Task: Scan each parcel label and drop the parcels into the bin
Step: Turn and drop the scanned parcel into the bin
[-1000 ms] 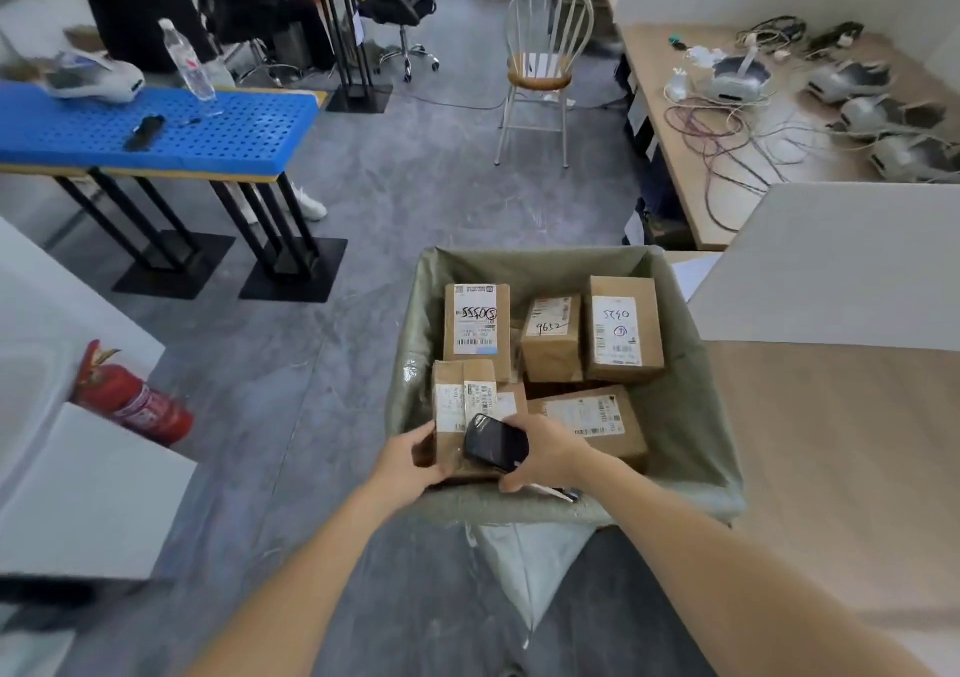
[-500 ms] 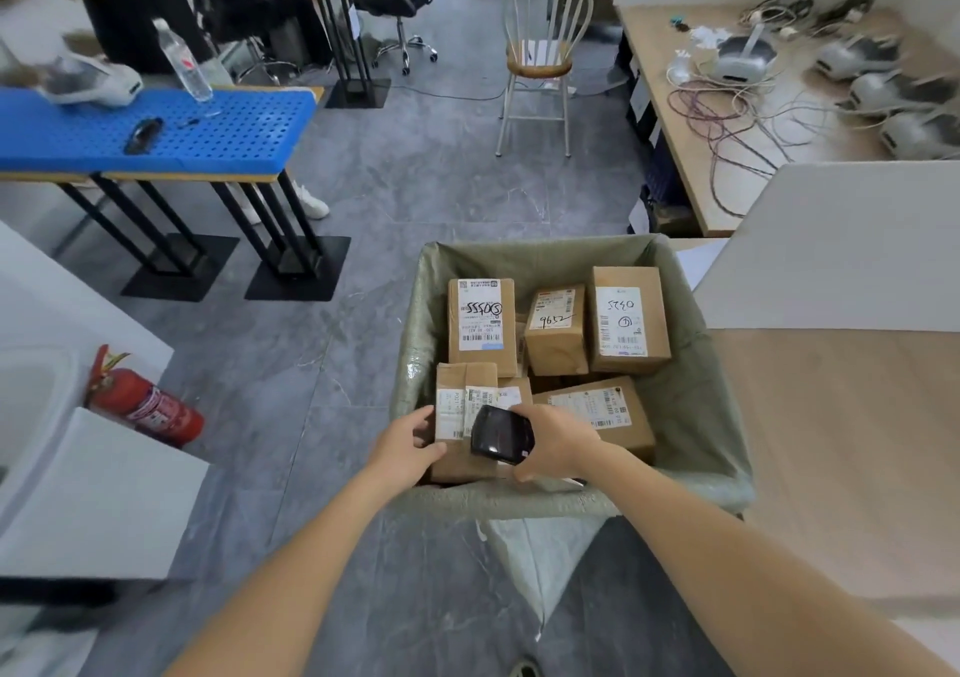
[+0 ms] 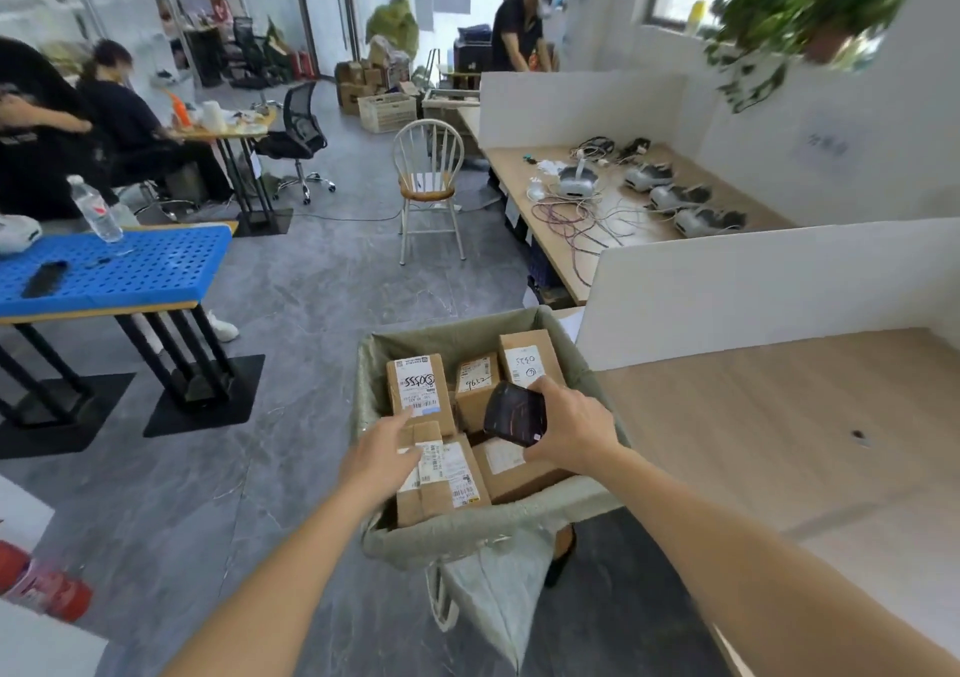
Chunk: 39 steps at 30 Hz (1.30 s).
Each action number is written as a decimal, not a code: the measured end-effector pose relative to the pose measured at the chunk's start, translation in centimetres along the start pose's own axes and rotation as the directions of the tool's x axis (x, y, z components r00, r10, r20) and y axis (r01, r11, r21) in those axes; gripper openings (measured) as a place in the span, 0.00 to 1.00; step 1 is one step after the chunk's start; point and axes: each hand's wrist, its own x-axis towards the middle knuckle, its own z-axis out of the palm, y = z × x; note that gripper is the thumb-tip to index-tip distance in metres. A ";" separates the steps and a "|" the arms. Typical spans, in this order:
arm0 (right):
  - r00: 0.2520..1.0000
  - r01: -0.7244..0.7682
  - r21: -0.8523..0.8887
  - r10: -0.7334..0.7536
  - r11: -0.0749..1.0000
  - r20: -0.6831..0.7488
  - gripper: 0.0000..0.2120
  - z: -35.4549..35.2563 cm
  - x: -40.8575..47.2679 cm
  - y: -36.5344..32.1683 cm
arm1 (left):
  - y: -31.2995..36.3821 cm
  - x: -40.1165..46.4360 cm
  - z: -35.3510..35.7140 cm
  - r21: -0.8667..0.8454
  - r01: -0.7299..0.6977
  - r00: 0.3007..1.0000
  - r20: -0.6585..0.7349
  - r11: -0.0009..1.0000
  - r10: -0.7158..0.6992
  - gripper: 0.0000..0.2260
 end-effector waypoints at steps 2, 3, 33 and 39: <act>0.998 -0.055 -0.013 0.054 0.998 -0.041 0.35 -2.2 -3.3 0.1 | 2.0 -1.7 -0.5 0.009 -0.057 0.998 0.003 0.998 0.057 0.28; 0.995 -0.085 -0.015 0.084 0.996 -0.062 0.35 -3.3 -5.0 0.3 | 3.0 -2.8 -0.7 0.005 -0.089 0.996 0.006 0.996 0.089 0.28; 0.317 -0.850 0.241 0.820 0.469 -0.476 0.34 -21.9 -73.0 20.7 | 46.9 -42.8 22.5 -0.159 -0.856 0.397 0.406 0.491 0.823 0.30; 0.183 -0.894 0.281 0.857 0.348 -0.482 0.32 -21.8 -87.5 23.3 | 51.9 -55.8 30.1 -0.248 -0.891 0.241 0.452 0.381 0.859 0.30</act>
